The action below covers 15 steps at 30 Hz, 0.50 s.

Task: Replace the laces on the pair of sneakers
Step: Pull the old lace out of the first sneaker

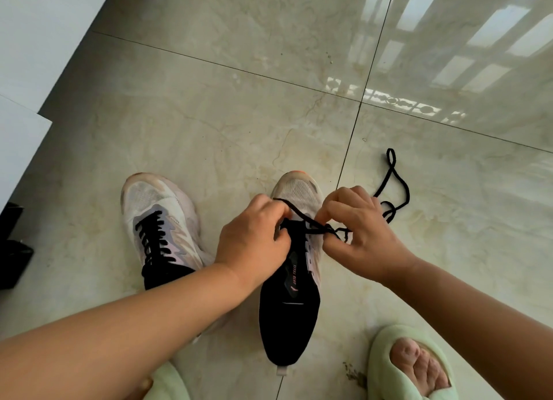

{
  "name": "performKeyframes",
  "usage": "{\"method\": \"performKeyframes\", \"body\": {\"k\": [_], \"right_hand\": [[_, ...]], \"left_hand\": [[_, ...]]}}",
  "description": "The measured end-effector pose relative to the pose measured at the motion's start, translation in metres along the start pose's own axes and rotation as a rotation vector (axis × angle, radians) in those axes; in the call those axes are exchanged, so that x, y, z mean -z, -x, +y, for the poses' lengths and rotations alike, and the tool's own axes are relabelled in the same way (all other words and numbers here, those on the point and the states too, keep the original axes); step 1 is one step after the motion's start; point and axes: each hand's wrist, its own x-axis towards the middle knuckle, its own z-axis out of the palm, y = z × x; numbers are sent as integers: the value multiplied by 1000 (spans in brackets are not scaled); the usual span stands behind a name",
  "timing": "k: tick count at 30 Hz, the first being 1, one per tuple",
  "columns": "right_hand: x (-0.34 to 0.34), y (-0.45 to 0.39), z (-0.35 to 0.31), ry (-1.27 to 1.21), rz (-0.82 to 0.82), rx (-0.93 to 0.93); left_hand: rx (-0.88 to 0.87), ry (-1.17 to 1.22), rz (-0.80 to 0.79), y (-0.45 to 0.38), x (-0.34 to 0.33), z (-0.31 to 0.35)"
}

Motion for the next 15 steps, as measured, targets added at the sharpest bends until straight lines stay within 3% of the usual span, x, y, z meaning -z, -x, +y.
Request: {"method": "performKeyframes", "body": {"k": [3,9,11,15], "right_hand": [[7,1,-2,-153,-121,57],[6,-4,9,-416,-227,-219],[2,-4,12,-299,-191,-260],[-3,-7,10,107,-126,-71]], "left_hand": [[-28,-26,-5,1,-1,0],[-194,66,-56,3,2,3],[-225,65,-68,2,2,2],[-180,103,-43,1,-1,4]]}}
